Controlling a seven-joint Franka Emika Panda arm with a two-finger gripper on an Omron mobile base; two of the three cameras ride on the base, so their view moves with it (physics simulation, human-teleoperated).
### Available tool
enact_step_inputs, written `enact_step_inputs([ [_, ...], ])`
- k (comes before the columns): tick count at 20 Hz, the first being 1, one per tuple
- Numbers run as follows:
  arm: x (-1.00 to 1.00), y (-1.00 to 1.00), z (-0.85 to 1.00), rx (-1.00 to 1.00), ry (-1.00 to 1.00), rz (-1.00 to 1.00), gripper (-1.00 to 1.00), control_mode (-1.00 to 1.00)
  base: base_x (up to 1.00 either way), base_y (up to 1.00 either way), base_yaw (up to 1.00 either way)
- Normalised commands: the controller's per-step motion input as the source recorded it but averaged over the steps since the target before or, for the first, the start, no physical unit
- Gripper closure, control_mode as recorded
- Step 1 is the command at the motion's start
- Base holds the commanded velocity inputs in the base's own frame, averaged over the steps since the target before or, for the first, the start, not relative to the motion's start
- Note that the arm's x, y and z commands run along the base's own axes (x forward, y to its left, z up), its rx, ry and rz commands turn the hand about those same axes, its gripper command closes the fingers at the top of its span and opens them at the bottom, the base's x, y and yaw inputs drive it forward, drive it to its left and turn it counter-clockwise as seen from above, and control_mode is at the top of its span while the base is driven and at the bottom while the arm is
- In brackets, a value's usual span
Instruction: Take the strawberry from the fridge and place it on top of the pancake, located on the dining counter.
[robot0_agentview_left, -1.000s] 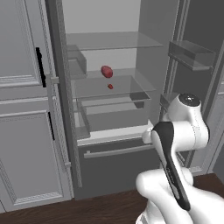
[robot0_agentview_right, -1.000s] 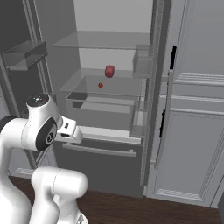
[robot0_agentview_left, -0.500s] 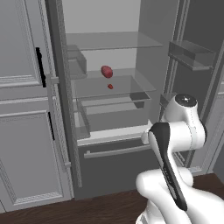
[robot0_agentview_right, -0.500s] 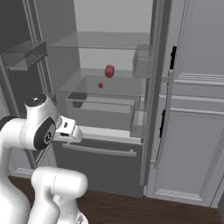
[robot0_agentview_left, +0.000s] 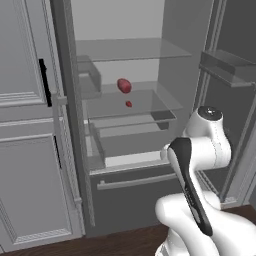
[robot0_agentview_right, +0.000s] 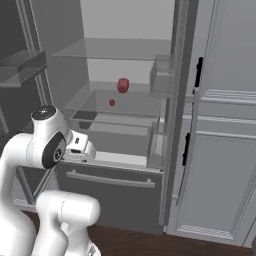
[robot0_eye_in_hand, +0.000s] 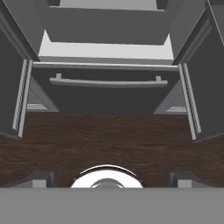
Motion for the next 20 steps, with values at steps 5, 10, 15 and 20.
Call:
enact_step_inputs([
  [5, 0.00, 0.00, 0.00, 0.00, 0.00, 0.00, -1.00, 1.00, 0.73, 0.09, 0.00],
  [10, 0.00, 0.00, 0.00, 0.00, 0.00, 0.00, -1.00, 1.00, 0.62, 0.04, 0.01],
  [15, 0.00, 0.00, 0.00, 0.00, 0.00, 0.00, -1.00, 1.00, 0.54, 0.18, 0.02],
  [20, 0.00, 0.00, 0.00, 0.00, 0.00, 0.00, -1.00, 1.00, 0.43, 0.30, 0.09],
])
